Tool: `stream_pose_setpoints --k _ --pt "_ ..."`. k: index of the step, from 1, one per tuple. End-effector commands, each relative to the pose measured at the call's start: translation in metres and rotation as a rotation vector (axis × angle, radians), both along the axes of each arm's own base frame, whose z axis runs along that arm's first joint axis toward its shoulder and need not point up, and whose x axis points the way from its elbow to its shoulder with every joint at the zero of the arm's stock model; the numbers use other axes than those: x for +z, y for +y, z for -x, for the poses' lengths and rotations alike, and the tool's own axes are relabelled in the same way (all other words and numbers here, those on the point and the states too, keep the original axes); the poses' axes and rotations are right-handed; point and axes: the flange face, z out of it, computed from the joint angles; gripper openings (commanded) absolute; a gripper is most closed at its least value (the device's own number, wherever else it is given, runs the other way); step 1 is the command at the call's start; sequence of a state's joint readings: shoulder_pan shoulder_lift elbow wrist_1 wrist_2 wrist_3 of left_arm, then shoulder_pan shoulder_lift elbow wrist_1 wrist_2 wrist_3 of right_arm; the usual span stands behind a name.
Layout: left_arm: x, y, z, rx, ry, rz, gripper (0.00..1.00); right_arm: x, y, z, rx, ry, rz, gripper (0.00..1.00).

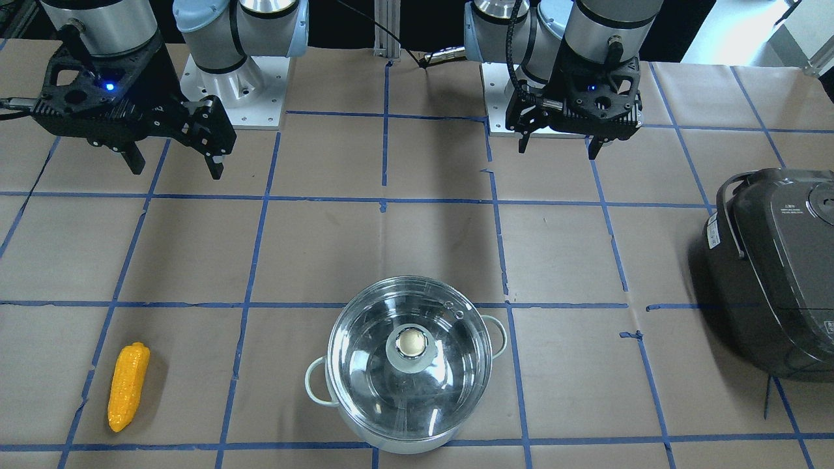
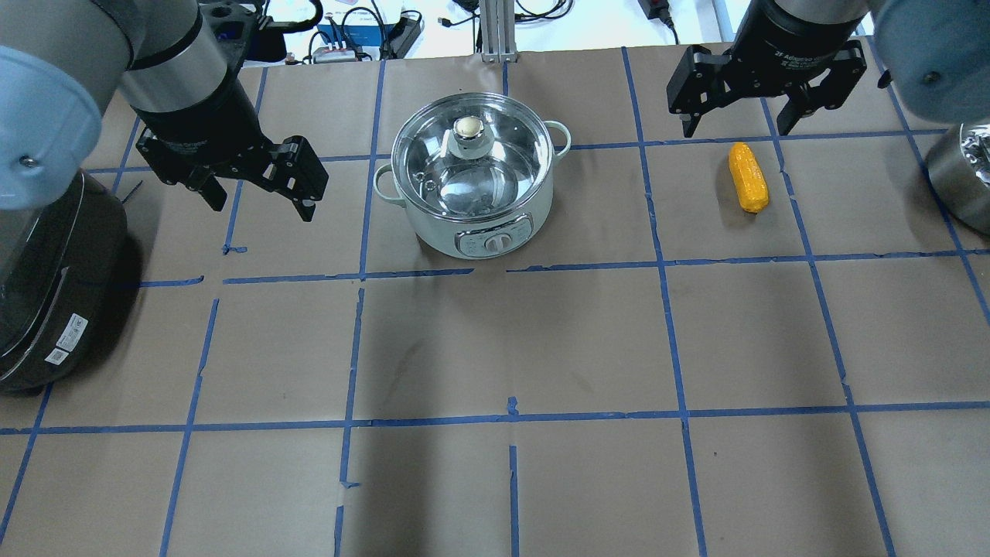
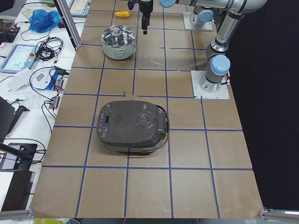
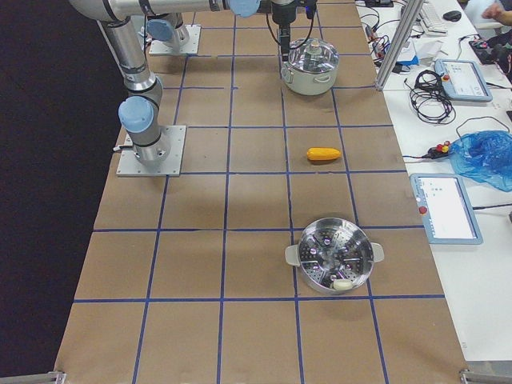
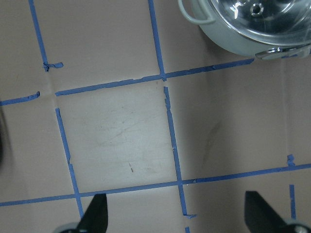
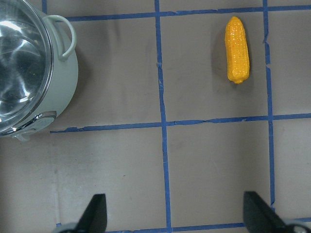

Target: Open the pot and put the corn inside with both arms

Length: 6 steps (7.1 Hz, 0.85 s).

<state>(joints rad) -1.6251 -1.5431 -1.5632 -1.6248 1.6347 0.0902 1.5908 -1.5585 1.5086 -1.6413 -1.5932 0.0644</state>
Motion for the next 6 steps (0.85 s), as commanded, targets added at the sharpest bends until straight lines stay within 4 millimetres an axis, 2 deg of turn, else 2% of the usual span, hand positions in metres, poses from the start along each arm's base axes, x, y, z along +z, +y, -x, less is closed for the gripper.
stream_pose_setpoints --k 1,5,6 --pt "-0.001 -0.001 0.000 -0.003 0.001 0.000 1.00 0.000 0.000 0.000 0.000 -0.001 0.001 1.00" --pt "-0.002 -0.003 -0.001 -0.001 0.001 0.001 1.00 0.000 0.000 0.000 0.000 -0.001 -0.001 1.00" --pt "0.001 -0.018 0.000 0.009 0.007 0.026 1.00 0.000 0.000 -0.001 0.002 -0.001 0.001 1.00"
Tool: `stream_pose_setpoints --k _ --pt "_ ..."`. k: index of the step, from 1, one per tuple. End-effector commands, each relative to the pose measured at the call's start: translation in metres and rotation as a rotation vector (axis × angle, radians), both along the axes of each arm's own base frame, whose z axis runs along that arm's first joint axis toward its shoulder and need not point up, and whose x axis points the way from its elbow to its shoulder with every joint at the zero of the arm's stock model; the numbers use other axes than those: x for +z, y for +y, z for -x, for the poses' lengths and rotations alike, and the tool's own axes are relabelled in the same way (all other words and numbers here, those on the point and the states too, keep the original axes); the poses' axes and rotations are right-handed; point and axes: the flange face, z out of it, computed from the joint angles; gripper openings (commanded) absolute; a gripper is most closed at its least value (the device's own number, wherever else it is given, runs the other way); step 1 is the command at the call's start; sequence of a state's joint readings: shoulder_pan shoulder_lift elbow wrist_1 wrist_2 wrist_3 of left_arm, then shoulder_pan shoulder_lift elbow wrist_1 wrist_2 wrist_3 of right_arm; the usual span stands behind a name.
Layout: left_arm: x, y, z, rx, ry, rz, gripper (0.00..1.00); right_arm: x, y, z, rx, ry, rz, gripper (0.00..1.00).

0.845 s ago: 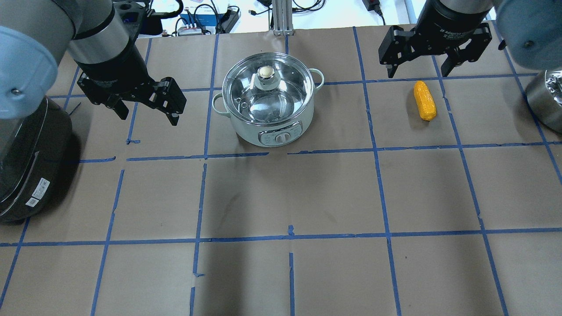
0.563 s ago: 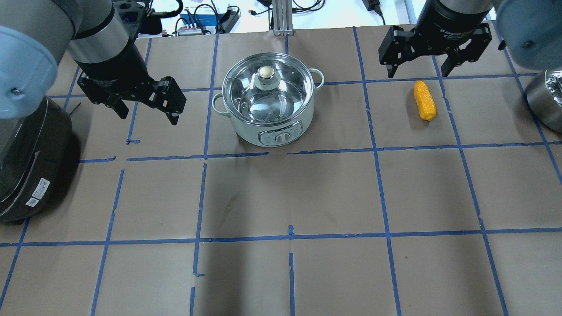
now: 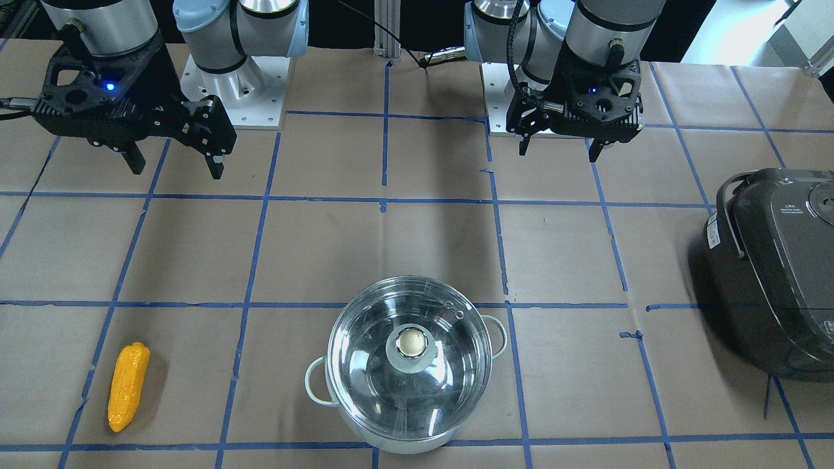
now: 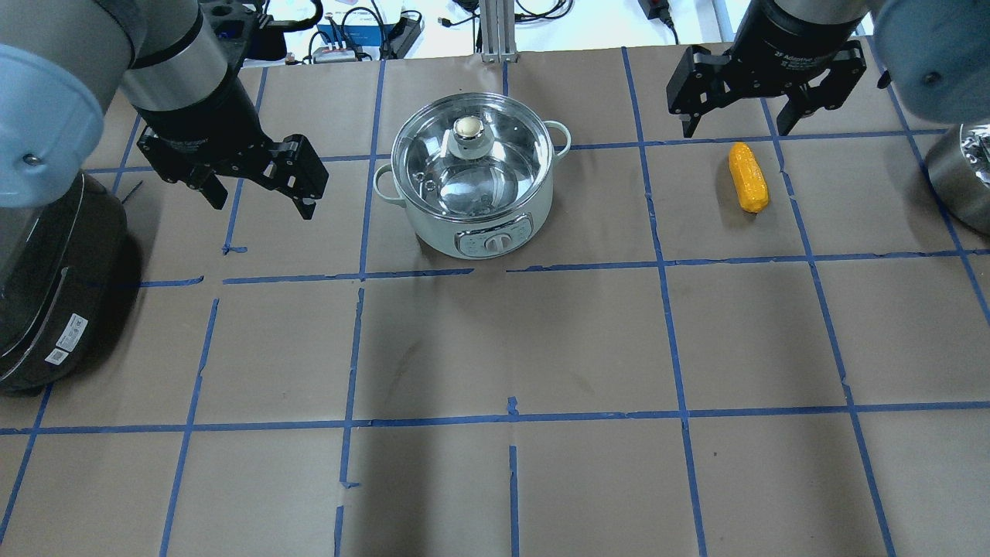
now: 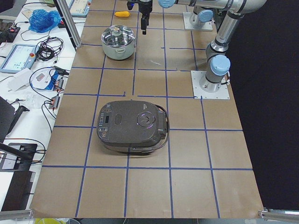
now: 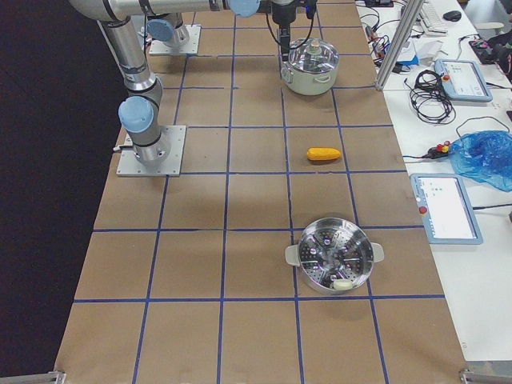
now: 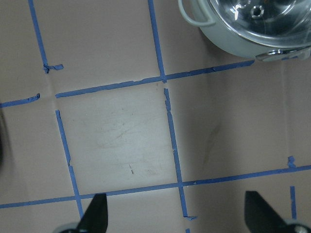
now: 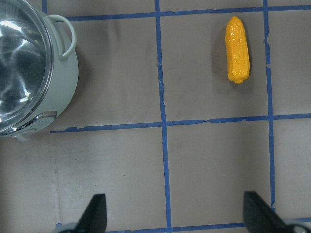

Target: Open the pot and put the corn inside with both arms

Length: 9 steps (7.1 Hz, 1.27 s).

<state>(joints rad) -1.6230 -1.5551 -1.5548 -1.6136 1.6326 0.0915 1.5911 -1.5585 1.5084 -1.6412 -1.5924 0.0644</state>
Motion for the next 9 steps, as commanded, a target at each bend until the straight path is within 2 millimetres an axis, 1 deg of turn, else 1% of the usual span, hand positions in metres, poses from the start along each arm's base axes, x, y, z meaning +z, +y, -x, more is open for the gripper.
stream_pose_setpoints --k 1,2,3,4,5,6,7,8,9 --pt "0.001 -0.029 0.009 0.015 0.021 0.030 1.00 0.000 0.000 0.000 0.000 0.000 0.001 1.00" --pt "-0.001 -0.054 0.018 0.068 0.079 0.028 1.00 0.000 0.000 0.000 0.000 0.000 0.001 1.00" --pt "-0.008 -0.079 0.041 0.085 0.099 0.022 1.00 0.000 0.000 0.000 0.000 0.000 0.001 1.00" --pt "-0.017 -0.101 0.079 0.063 0.103 0.045 1.00 0.000 0.000 -0.001 0.001 0.000 0.001 1.00" --pt "-0.041 -0.124 0.118 0.092 0.110 0.061 1.00 0.000 0.000 0.000 0.000 0.000 0.001 1.00" --pt "-0.063 -0.141 0.149 0.096 0.118 0.077 1.00 0.000 0.000 0.000 0.000 0.000 0.001 1.00" --pt "-0.078 -0.151 0.161 0.107 0.122 0.085 1.00 0.003 -0.003 0.002 0.002 -0.003 0.010 1.00" --pt "-0.084 -0.156 0.165 0.110 0.129 0.100 1.00 -0.004 -0.019 0.012 -0.007 -0.004 0.002 1.00" --pt "-0.085 -0.156 0.166 0.116 0.130 0.100 1.00 -0.004 -0.043 0.036 -0.020 0.001 0.010 1.00"
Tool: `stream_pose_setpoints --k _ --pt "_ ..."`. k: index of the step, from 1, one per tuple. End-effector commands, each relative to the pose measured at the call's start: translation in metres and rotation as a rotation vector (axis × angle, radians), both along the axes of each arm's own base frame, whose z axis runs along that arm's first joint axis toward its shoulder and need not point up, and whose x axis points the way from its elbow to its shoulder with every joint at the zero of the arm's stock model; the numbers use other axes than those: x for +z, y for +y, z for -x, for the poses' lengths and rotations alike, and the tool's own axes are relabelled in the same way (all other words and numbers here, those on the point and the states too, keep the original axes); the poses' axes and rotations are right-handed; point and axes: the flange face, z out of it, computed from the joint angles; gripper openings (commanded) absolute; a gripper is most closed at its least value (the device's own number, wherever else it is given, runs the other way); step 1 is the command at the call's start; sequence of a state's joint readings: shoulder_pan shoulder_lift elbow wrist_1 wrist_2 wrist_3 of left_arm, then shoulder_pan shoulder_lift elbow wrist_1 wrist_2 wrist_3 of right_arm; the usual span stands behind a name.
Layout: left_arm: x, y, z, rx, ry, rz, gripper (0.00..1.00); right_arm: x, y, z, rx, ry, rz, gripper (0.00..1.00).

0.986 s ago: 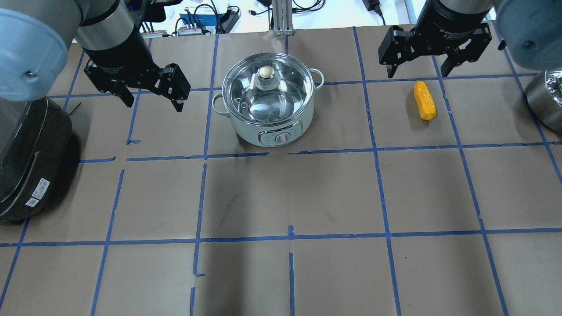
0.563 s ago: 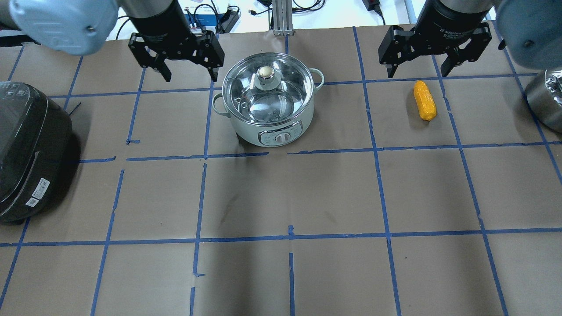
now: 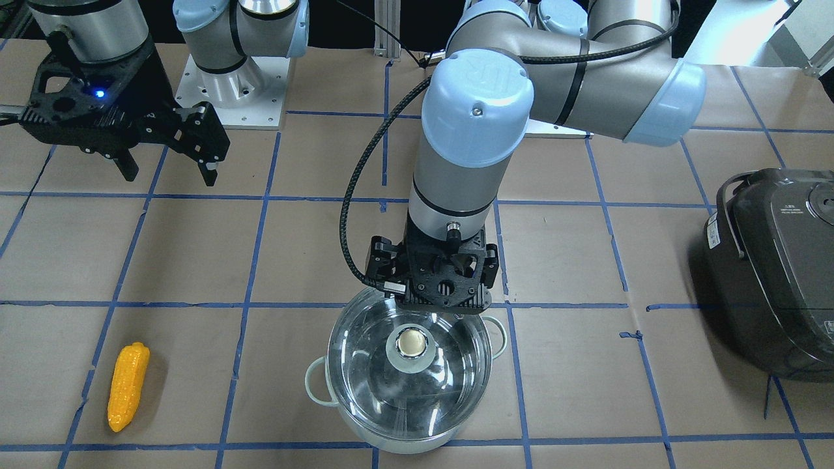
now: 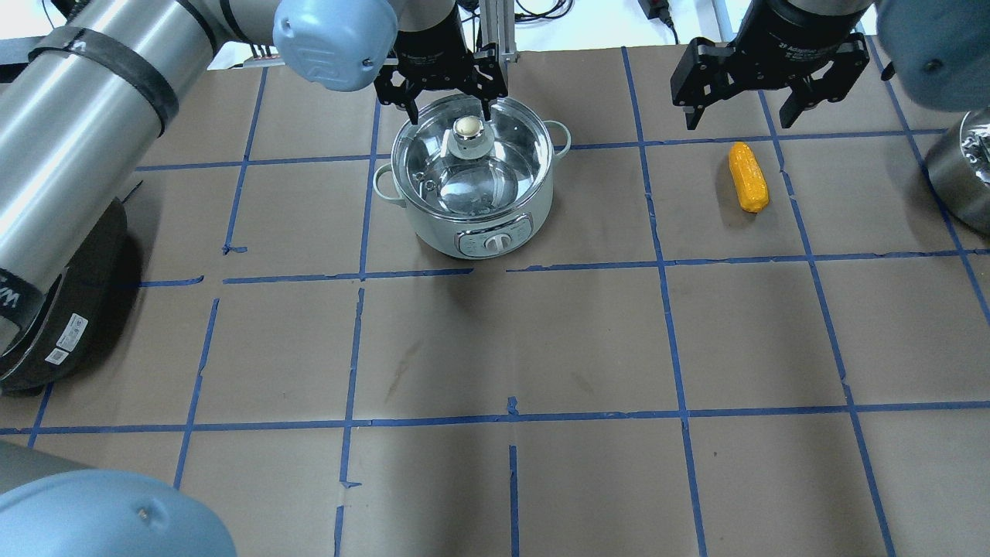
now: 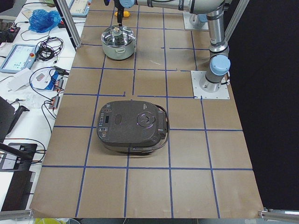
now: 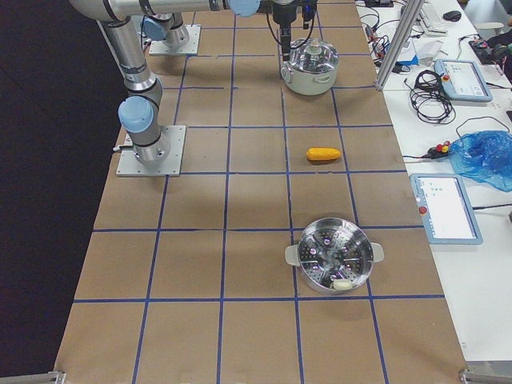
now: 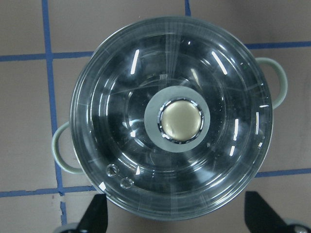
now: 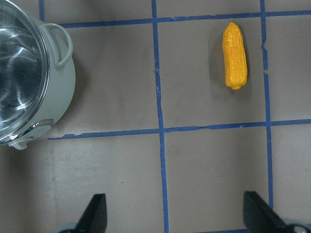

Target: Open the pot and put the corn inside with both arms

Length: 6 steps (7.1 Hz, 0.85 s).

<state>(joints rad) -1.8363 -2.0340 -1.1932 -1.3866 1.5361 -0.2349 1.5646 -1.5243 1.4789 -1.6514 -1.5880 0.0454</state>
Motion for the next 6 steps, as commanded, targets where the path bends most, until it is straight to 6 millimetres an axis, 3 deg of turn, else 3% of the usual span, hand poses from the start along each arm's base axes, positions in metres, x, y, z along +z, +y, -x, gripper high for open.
stream_pose_setpoints --k 1,2,4,6 --pt "-0.006 -0.005 0.008 0.014 0.018 0.008 1.00 -0.019 -0.054 0.058 0.008 0.011 -0.024 0.99" --pt "-0.019 -0.012 0.012 0.010 0.025 0.011 1.00 -0.051 -0.084 0.101 -0.017 0.004 -0.065 0.98" --pt "-0.048 -0.024 0.020 0.007 0.025 0.009 1.00 -0.127 -0.118 0.152 -0.022 -0.002 -0.107 0.92" --pt "-0.065 -0.029 0.022 -0.002 0.016 -0.009 1.00 -0.203 -0.113 0.158 0.007 0.003 -0.113 0.87"
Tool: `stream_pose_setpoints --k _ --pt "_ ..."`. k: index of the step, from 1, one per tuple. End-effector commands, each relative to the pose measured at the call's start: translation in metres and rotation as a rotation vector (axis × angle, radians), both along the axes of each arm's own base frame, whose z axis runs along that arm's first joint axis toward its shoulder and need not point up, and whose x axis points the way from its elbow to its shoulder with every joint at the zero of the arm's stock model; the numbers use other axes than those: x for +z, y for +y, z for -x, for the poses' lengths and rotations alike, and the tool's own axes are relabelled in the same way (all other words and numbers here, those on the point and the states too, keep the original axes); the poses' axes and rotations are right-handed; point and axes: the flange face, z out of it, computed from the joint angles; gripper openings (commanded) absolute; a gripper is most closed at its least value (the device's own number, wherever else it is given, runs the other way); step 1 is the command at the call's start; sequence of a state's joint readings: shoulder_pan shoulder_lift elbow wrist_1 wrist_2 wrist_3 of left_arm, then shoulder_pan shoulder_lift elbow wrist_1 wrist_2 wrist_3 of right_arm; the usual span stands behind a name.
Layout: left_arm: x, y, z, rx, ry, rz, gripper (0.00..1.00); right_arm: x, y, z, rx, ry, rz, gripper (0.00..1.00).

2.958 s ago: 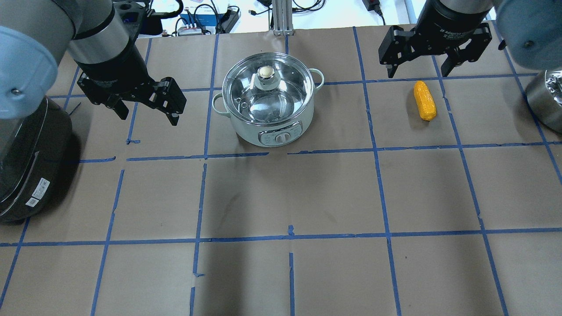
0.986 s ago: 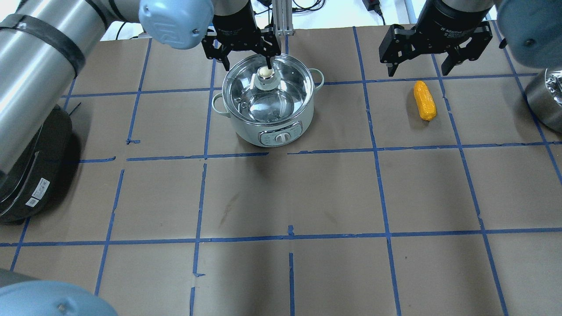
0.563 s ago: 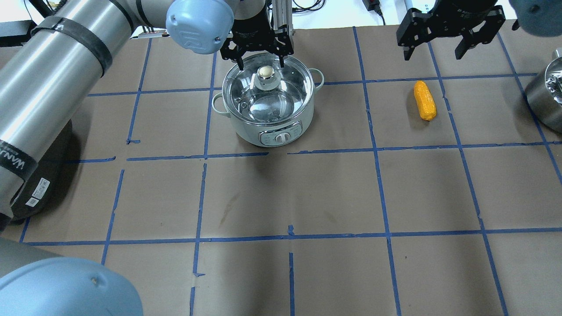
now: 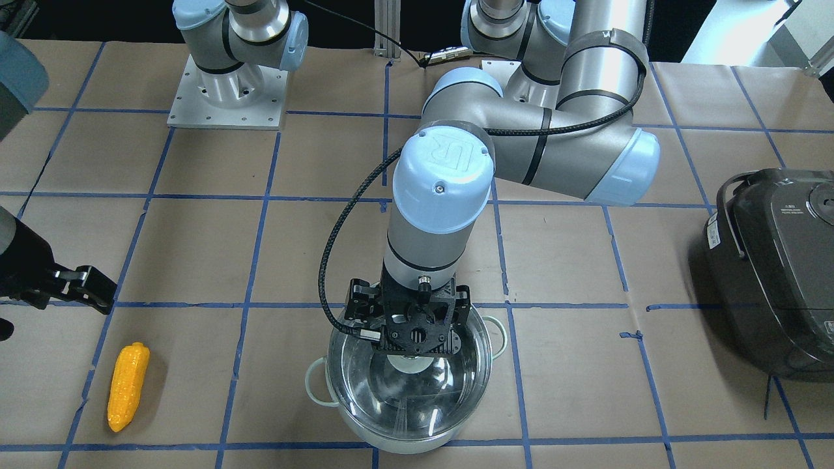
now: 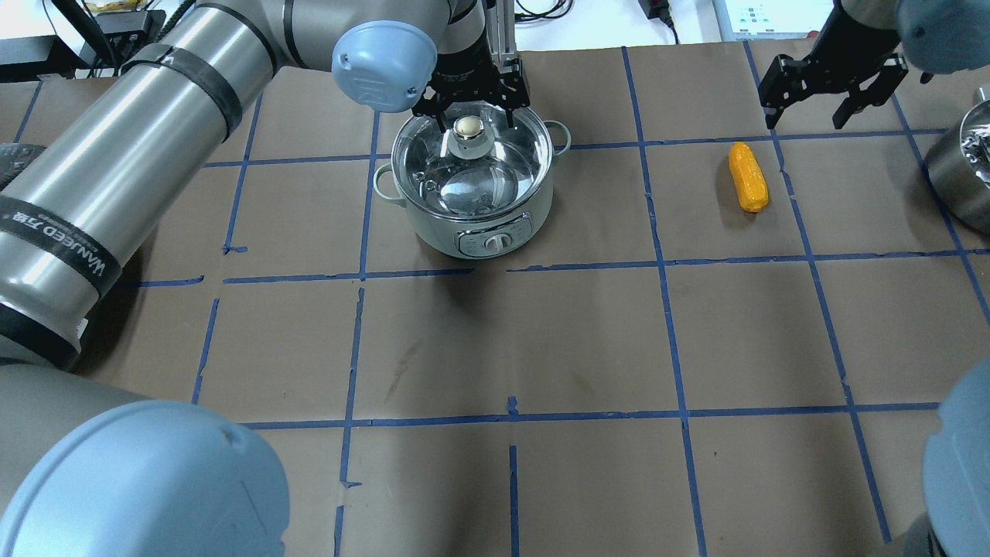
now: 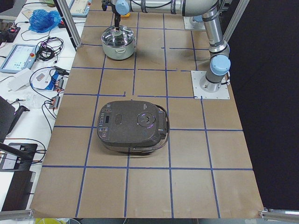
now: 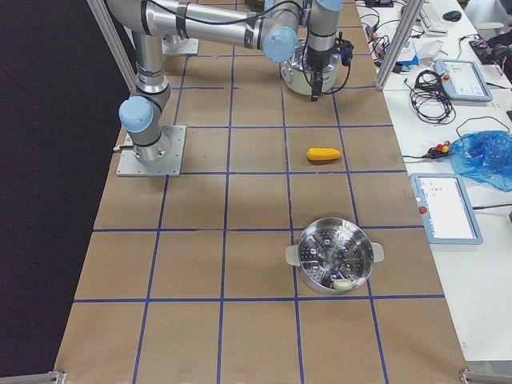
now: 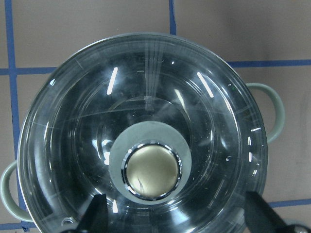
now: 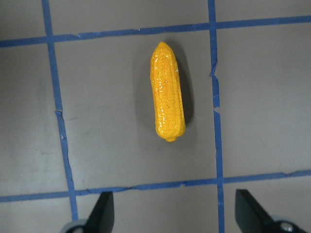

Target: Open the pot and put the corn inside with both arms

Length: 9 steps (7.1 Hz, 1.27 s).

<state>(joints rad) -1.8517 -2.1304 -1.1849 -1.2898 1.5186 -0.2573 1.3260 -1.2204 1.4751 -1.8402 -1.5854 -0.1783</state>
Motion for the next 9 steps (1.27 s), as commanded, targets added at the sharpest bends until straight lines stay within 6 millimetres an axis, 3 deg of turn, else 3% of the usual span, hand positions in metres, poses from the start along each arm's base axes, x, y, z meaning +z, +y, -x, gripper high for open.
stream_pose_setpoints --k 1,3,4,5,6,7,8,9 --pt "-0.021 -0.007 0.003 -0.008 -0.008 -0.004 1.00 -0.078 0.004 0.006 0.042 0.020 0.075 0.87" --pt "-0.023 -0.009 0.002 -0.018 -0.014 0.003 1.00 -0.145 -0.013 0.010 0.044 0.013 0.081 0.84" --pt "-0.021 -0.010 0.002 -0.025 -0.011 0.020 1.00 -0.157 -0.020 0.012 0.044 0.018 0.097 0.84" --pt "-0.020 -0.011 0.003 -0.025 -0.006 0.036 0.85 -0.169 -0.027 0.013 0.044 0.024 0.119 0.84" --pt "-0.020 -0.009 0.001 -0.024 -0.005 0.038 0.41 -0.177 -0.031 0.014 0.046 0.021 0.118 0.81" --pt "-0.022 -0.009 0.001 -0.022 -0.007 0.035 0.04 -0.180 -0.031 0.014 0.044 0.020 0.114 0.78" --pt "-0.020 -0.009 0.001 -0.022 -0.008 0.037 0.01 -0.182 -0.031 0.014 0.044 0.018 0.108 0.64" --pt "-0.004 -0.008 -0.004 -0.016 -0.016 0.053 0.01 -0.182 -0.030 0.014 0.044 0.017 0.105 0.49"
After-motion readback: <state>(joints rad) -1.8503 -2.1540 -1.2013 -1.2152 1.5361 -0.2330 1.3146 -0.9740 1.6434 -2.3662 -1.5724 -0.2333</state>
